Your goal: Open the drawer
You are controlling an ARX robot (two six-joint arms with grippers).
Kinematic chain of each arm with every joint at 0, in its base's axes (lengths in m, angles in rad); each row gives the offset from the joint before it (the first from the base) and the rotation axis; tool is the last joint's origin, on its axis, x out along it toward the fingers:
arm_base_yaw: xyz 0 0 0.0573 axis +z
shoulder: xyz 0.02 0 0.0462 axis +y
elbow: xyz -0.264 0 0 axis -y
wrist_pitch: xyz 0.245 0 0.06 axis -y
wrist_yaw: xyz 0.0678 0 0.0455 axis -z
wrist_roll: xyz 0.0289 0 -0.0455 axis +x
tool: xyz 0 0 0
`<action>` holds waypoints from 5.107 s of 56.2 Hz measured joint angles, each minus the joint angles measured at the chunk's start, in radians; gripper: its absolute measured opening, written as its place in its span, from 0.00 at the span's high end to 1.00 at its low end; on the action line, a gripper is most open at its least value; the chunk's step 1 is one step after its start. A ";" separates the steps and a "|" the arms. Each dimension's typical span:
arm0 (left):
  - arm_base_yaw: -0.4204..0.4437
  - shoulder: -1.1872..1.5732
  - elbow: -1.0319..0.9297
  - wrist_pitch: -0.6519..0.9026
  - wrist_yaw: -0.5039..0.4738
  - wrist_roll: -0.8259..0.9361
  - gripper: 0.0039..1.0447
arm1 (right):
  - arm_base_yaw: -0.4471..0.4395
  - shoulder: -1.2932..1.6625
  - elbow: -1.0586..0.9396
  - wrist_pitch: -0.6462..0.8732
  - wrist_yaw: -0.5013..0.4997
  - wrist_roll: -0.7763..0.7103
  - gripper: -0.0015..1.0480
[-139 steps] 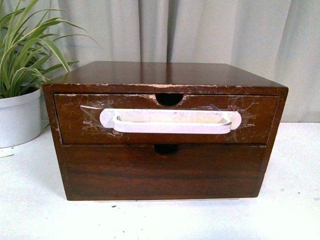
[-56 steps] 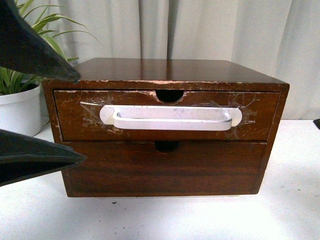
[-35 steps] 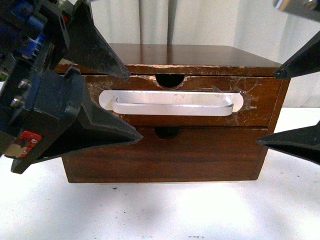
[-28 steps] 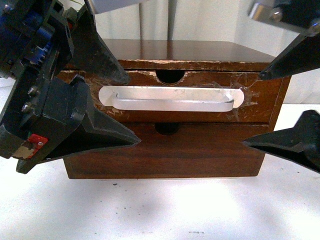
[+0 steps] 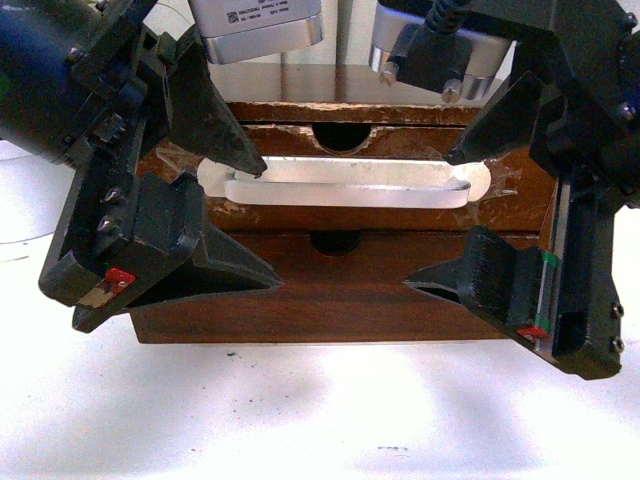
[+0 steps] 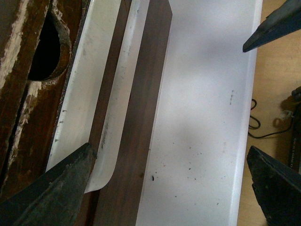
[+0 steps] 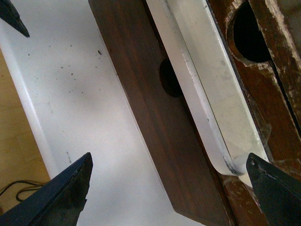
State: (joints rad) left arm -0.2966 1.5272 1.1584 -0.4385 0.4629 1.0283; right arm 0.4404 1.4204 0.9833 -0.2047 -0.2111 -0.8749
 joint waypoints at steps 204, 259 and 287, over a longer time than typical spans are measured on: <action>-0.018 -0.279 -0.164 -0.122 0.074 0.246 0.06 | 0.108 -0.116 -0.083 -0.185 -0.134 -0.095 0.09; 0.369 -0.802 -0.759 0.683 -0.097 -0.480 0.06 | -0.237 -0.753 -0.617 0.269 -0.298 0.309 0.09; 0.426 -1.293 -1.003 0.360 -0.286 -0.878 0.06 | -0.348 -1.143 -0.822 0.164 -0.280 0.549 0.09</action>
State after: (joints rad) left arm 0.1295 0.2340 0.1558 -0.0788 0.1772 0.1501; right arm 0.0925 0.2775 0.1612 -0.0406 -0.4908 -0.3264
